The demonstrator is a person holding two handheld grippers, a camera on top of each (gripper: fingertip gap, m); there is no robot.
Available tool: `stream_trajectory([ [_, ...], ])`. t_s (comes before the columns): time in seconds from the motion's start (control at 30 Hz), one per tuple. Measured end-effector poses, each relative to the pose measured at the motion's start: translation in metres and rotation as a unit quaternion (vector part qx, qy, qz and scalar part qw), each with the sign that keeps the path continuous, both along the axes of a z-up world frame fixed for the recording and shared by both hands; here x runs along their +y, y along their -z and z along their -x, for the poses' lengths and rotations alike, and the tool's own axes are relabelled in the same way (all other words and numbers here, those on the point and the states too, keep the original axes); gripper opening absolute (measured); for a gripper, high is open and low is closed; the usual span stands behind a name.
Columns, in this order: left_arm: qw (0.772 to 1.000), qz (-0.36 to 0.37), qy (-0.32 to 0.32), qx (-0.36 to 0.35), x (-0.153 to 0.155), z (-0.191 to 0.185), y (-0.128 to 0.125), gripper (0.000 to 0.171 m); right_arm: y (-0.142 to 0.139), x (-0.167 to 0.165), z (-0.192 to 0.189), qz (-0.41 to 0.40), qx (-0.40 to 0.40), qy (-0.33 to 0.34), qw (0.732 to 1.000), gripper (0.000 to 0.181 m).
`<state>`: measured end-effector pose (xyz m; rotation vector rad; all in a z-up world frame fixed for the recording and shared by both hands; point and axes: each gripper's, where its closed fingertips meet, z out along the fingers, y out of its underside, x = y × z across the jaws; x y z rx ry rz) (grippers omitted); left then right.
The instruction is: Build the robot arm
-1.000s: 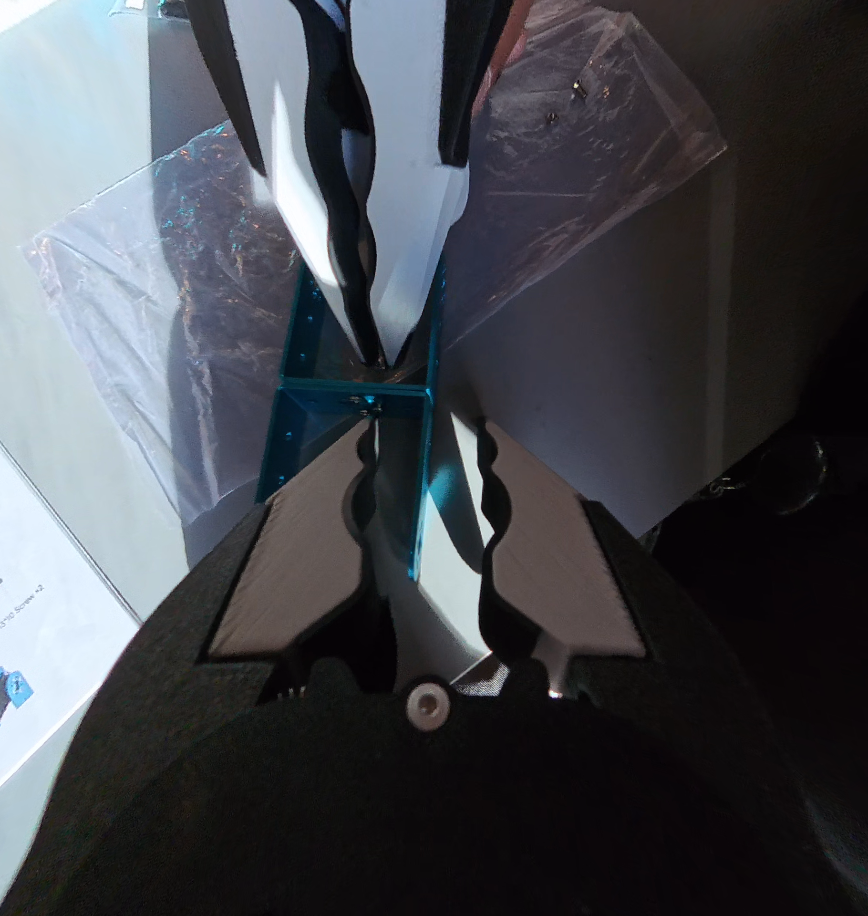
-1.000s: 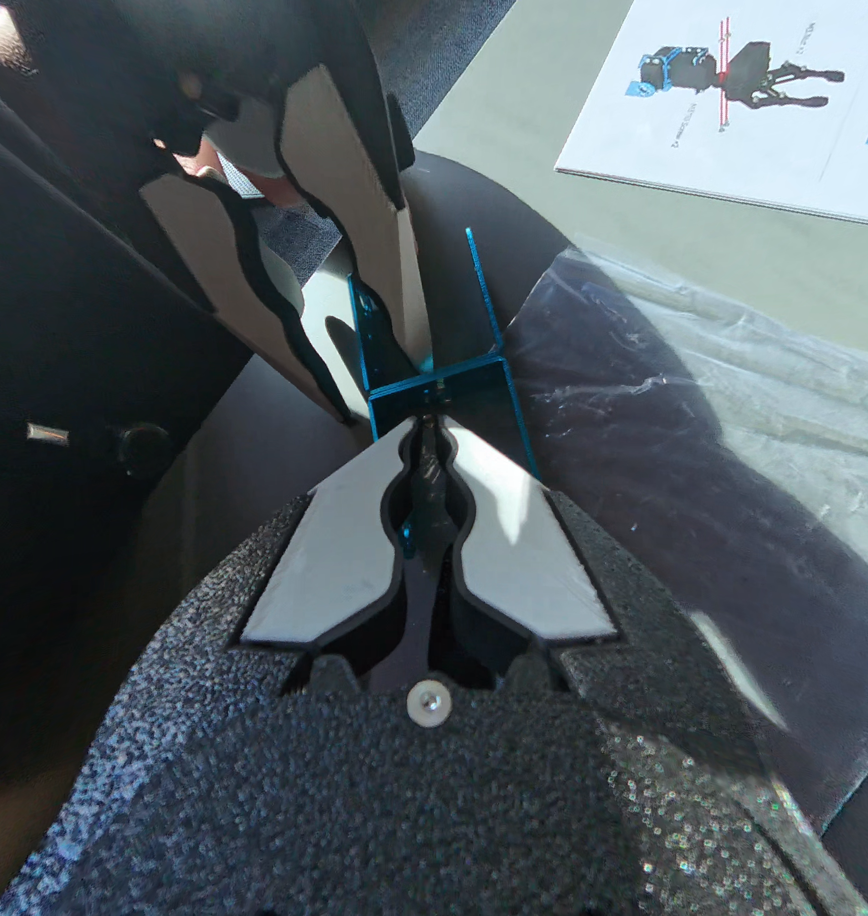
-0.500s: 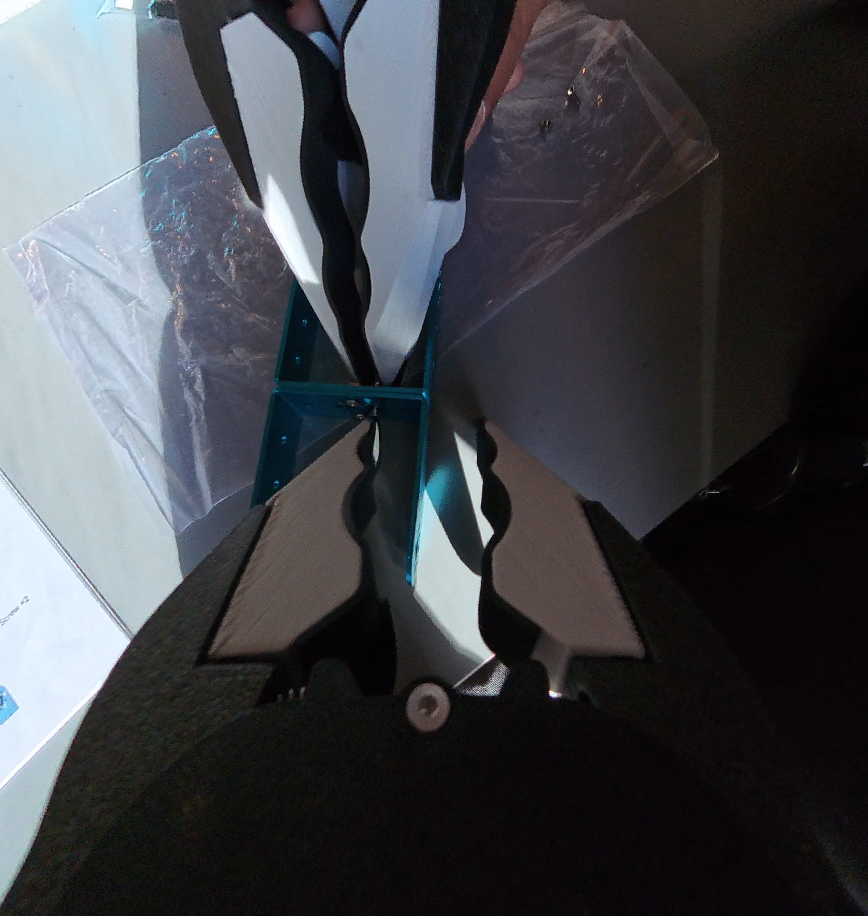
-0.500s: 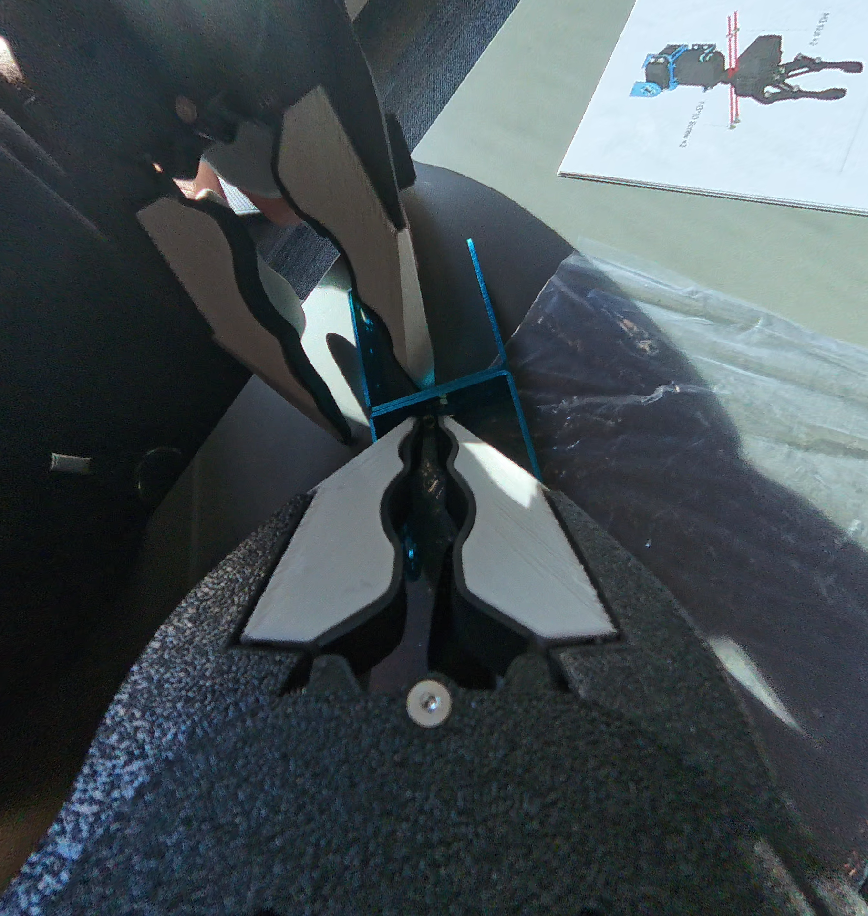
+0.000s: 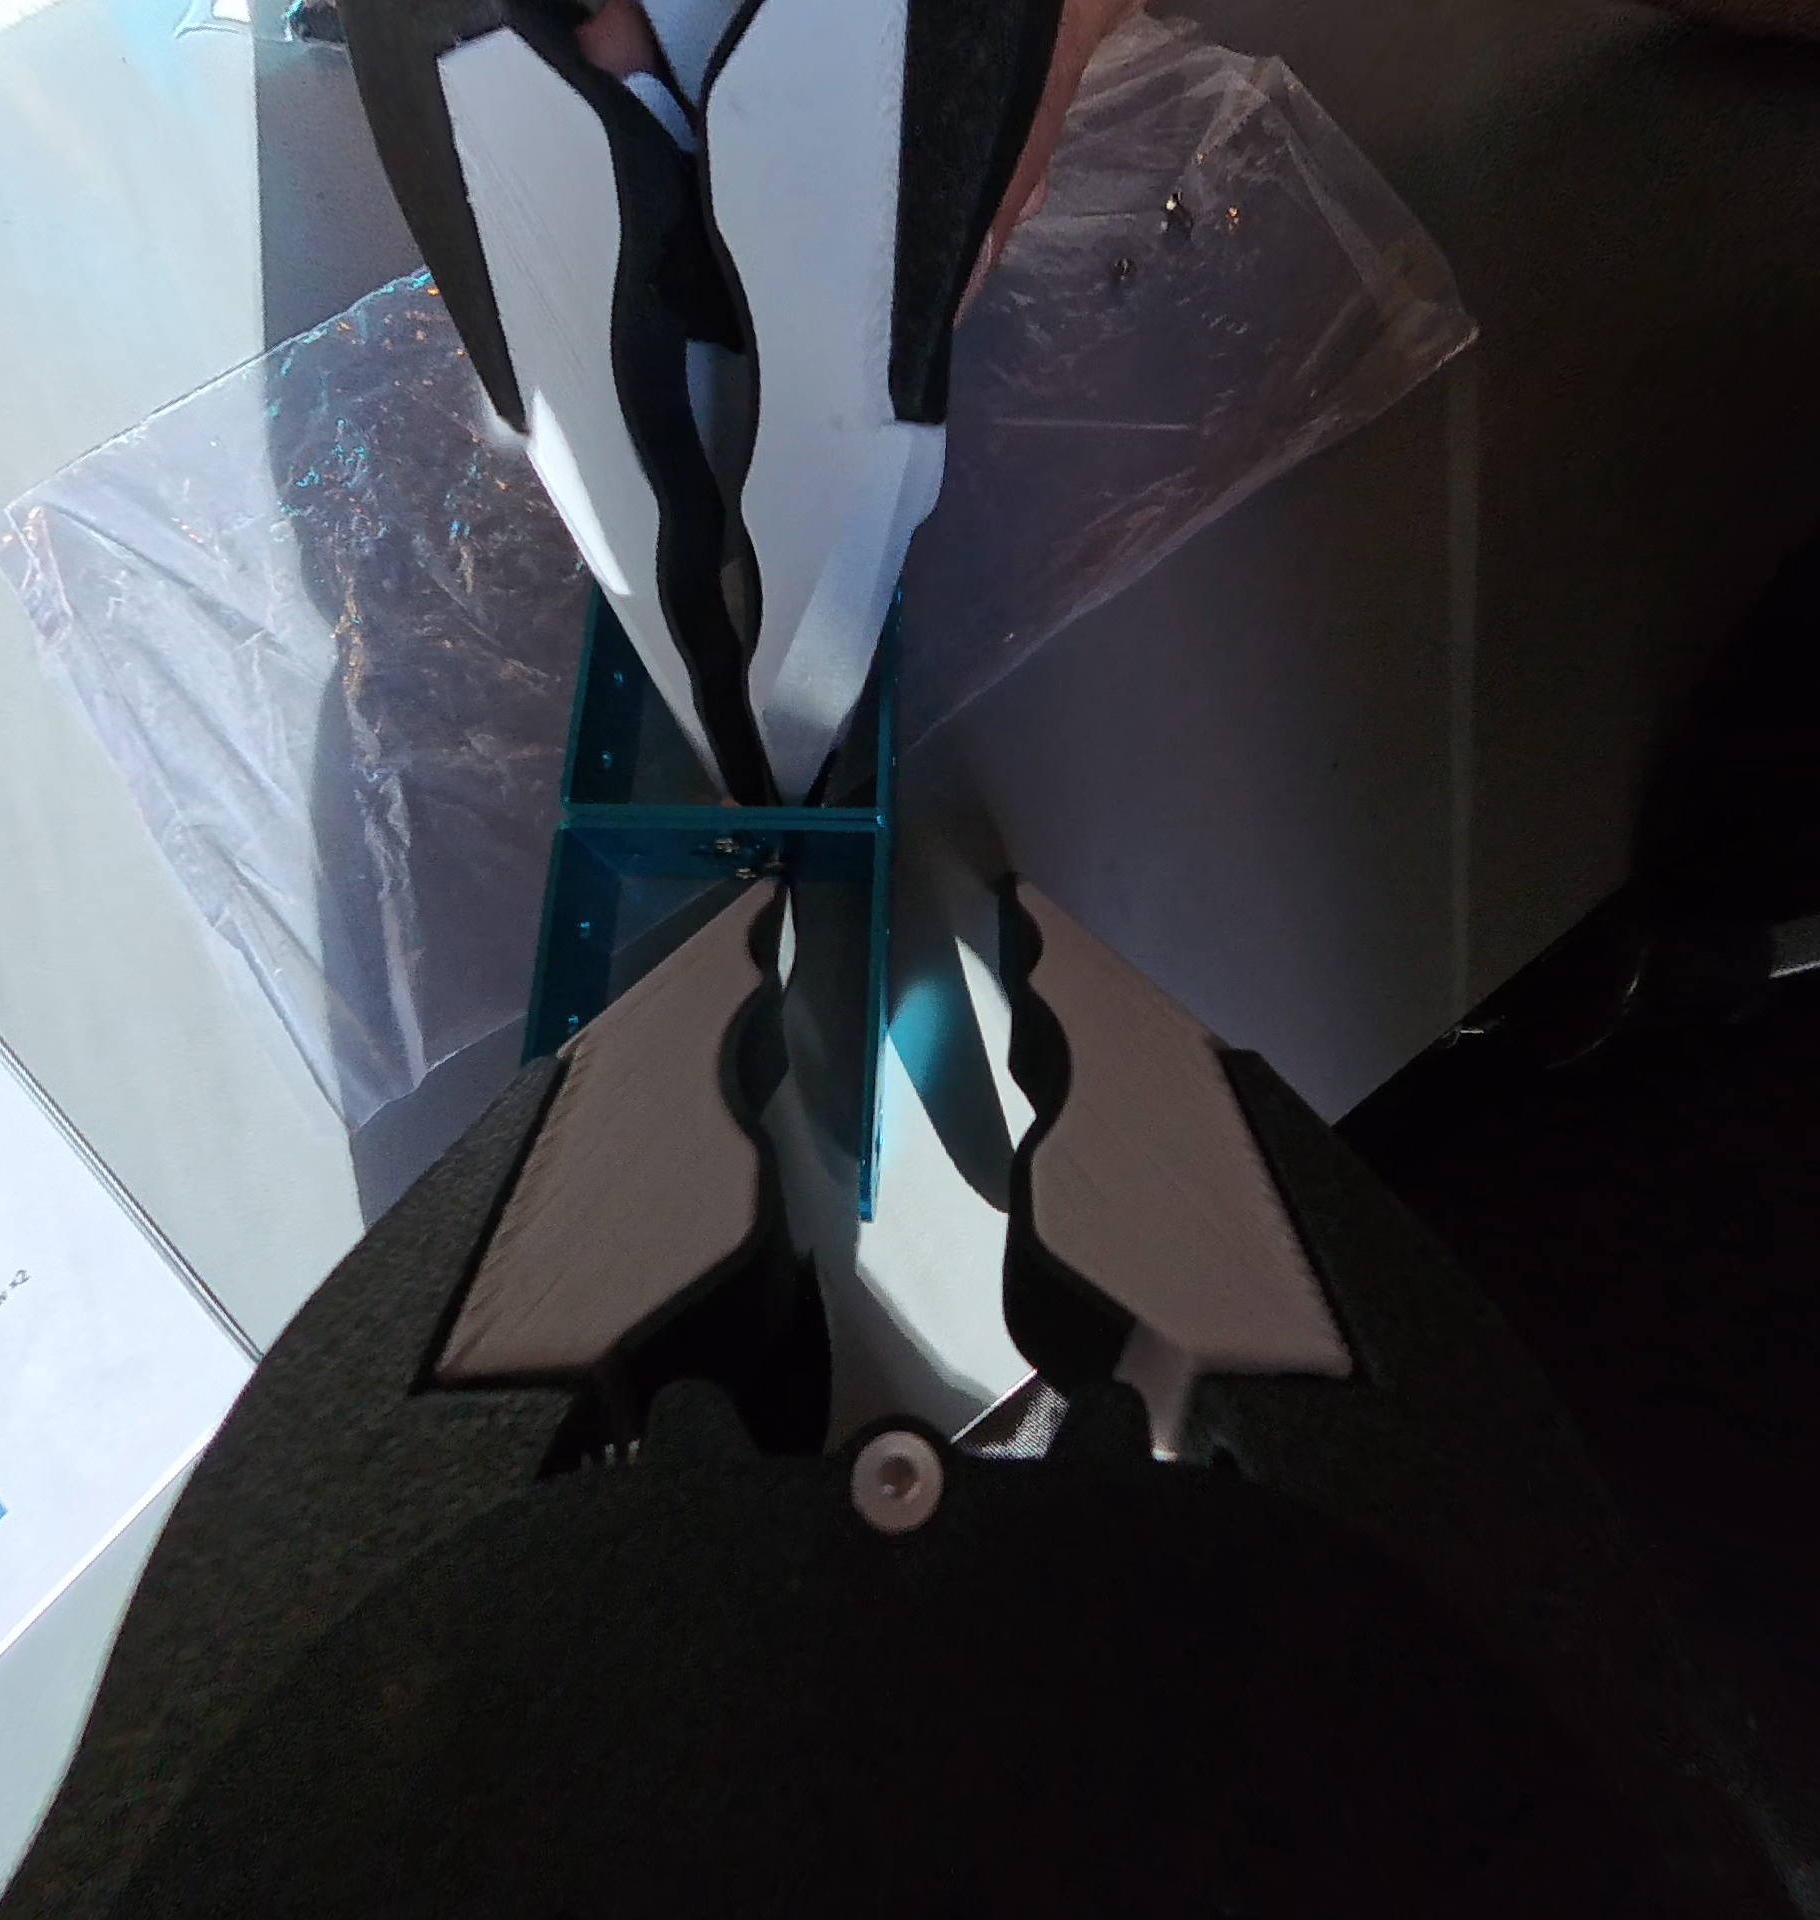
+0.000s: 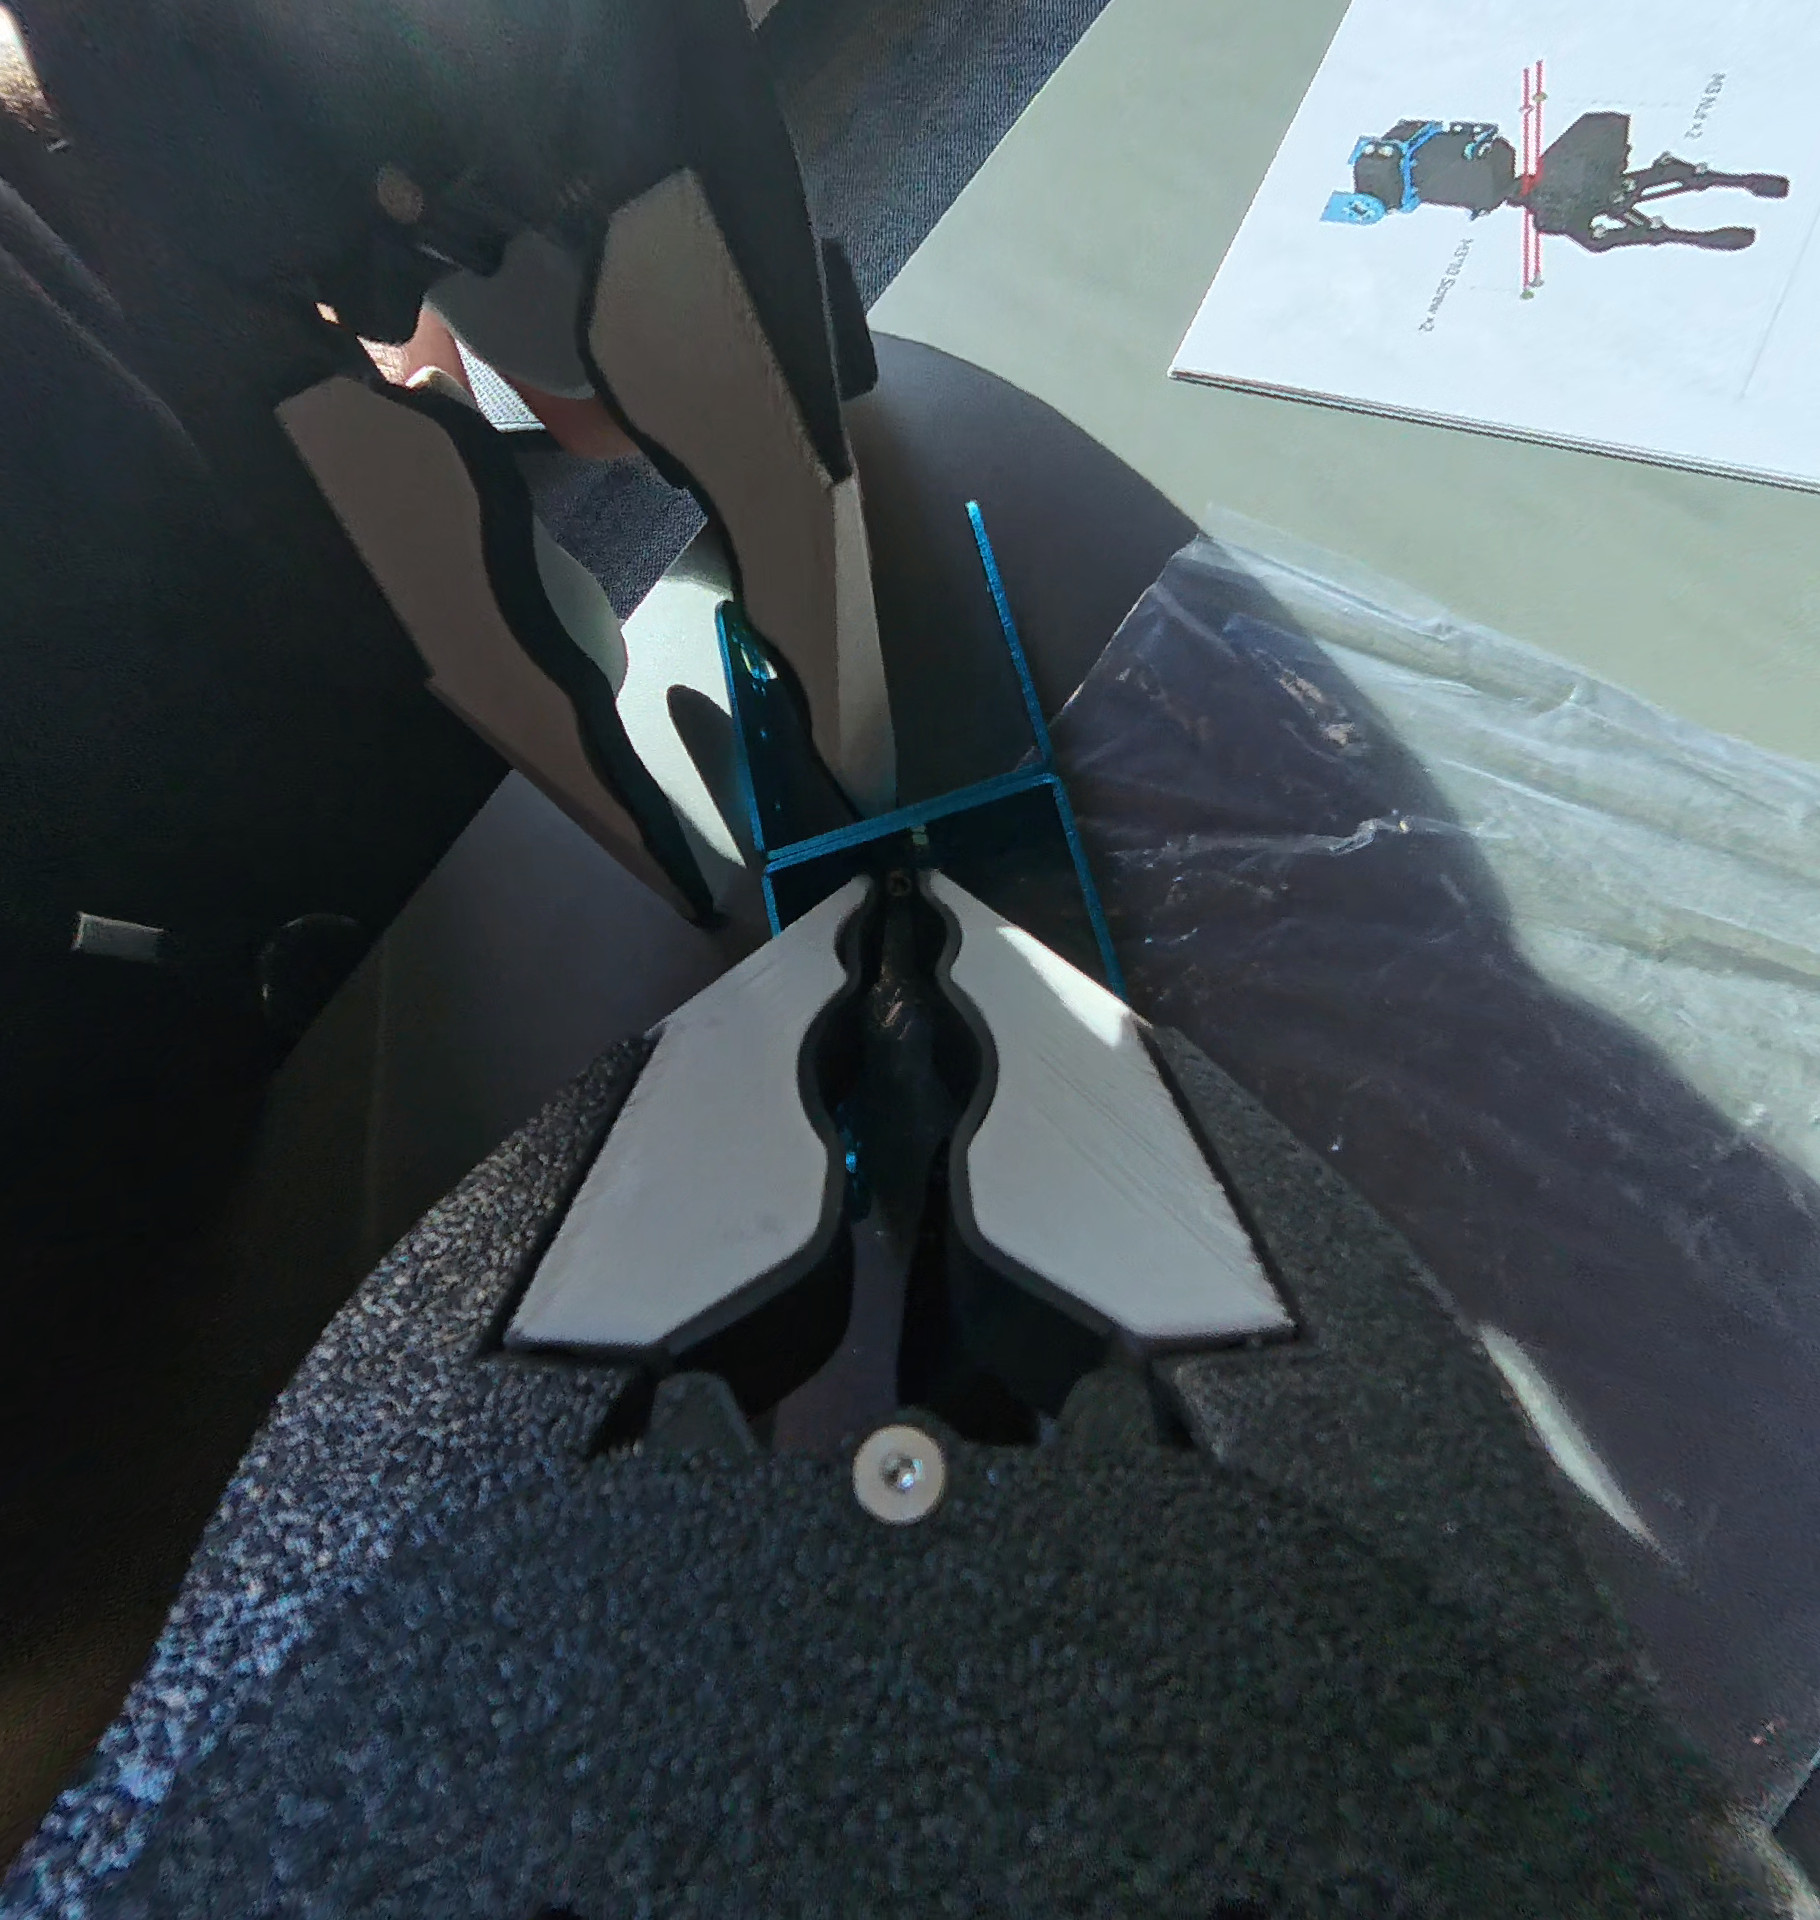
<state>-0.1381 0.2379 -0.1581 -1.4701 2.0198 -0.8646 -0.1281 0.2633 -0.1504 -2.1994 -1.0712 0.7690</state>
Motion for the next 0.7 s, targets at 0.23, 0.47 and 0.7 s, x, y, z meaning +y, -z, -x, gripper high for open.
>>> stream_trajectory([
  [0.23,1.000,0.000,0.005,0.002,-0.0012,-0.0013,0.0000,0.038,-0.0037,-0.0031,-0.0003,-0.006,0.009,-0.007,1.000,0.004],
  [0.47,1.000,0.002,0.008,0.005,-0.0015,-0.0020,0.0003,0.038,-0.0013,-0.0020,0.0000,0.001,0.012,-0.005,1.000,0.004],
  [0.7,1.000,0.001,0.012,0.006,-0.0017,-0.0022,0.0004,0.038,-0.0005,-0.0030,-0.0002,0.025,0.033,-0.002,0.999,0.003],
])
